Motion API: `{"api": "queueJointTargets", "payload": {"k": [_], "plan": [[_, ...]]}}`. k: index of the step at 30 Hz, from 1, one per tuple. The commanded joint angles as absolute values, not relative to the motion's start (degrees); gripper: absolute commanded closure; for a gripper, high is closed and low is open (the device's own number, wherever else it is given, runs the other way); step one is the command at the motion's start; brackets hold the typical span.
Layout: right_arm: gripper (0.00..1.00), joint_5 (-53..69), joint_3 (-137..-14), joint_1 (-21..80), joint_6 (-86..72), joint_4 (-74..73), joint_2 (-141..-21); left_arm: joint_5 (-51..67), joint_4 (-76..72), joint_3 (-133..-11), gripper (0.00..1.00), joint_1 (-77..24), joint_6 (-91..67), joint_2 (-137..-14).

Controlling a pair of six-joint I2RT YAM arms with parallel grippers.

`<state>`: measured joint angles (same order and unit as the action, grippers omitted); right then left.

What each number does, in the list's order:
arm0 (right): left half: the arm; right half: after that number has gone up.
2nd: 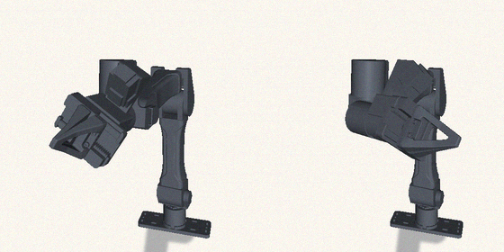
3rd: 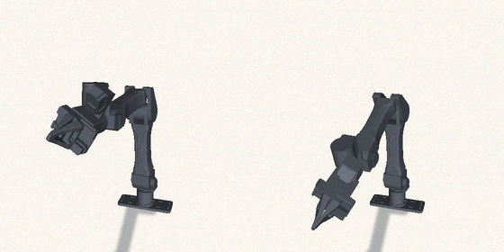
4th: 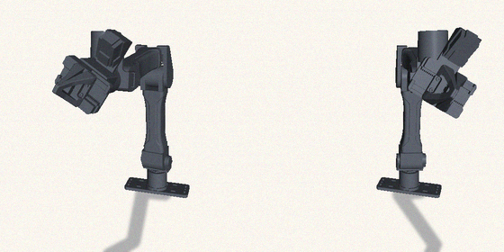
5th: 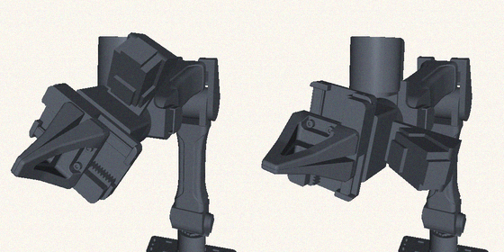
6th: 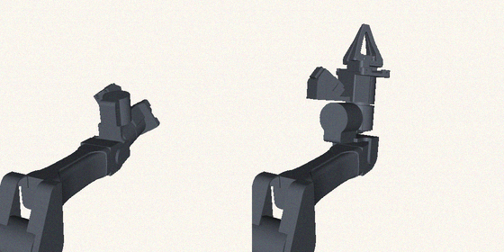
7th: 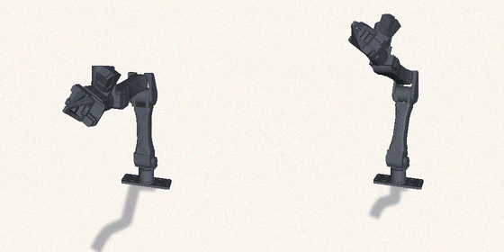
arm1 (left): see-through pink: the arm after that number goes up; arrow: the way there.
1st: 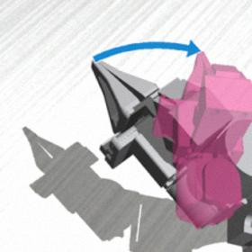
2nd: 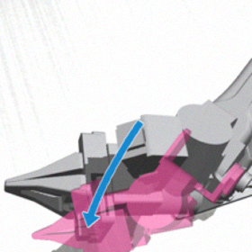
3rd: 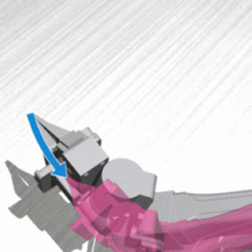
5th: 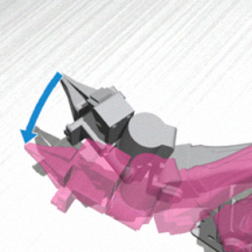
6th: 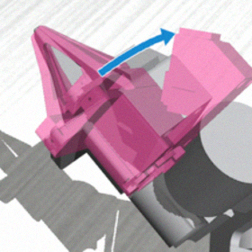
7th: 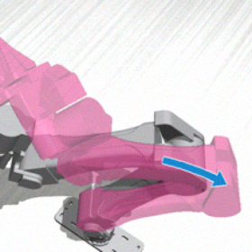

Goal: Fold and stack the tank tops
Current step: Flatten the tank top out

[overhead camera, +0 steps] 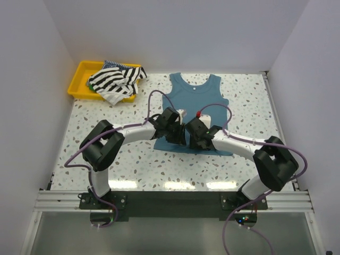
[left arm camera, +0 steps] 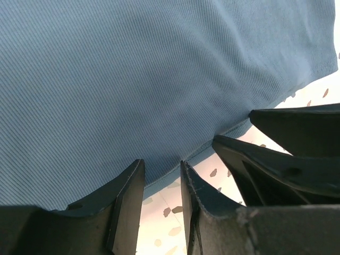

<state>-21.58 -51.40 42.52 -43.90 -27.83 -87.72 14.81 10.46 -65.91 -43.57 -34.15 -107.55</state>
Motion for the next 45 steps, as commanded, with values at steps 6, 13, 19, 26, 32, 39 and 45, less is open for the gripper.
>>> {"api": "queueJointTargets", "payload": {"k": [6, 13, 19, 26, 32, 39, 45], "plan": [[0.63, -25.9, -52.9, 42.7, -41.0, -25.6, -92.1, 12.2, 11.6, -69.3, 0.63, -43.4, -32.6, -107.4], [0.87, -24.3, -56.1, 42.7, -39.0, -28.7, -91.6, 12.0, 12.7, -70.9, 0.63, -43.4, -31.6, -108.4], [0.88, -19.4, -57.3, 42.7, -36.2, -32.0, -89.5, 13.3, 13.4, -72.2, 0.64, -43.4, -31.0, -109.7], [0.77, -19.0, -57.8, 42.4, -35.4, -38.4, -89.4, 13.8, 14.4, -72.9, 0.63, -43.5, -30.2, -110.2], [0.41, -19.7, -55.8, 41.7, -37.0, -38.3, -87.2, 14.1, 16.3, -73.6, 0.63, -43.4, -29.5, -111.2], [0.43, -25.8, -53.1, 39.1, -41.7, -40.4, -82.4, 11.3, 20.8, -75.3, 0.61, -43.5, -28.0, -113.1], [0.48, -25.3, -47.4, 31.1, -42.3, -38.2, -80.4, 9.0, 22.2, -75.1, 0.63, -43.3, -27.9, -111.7]]}}
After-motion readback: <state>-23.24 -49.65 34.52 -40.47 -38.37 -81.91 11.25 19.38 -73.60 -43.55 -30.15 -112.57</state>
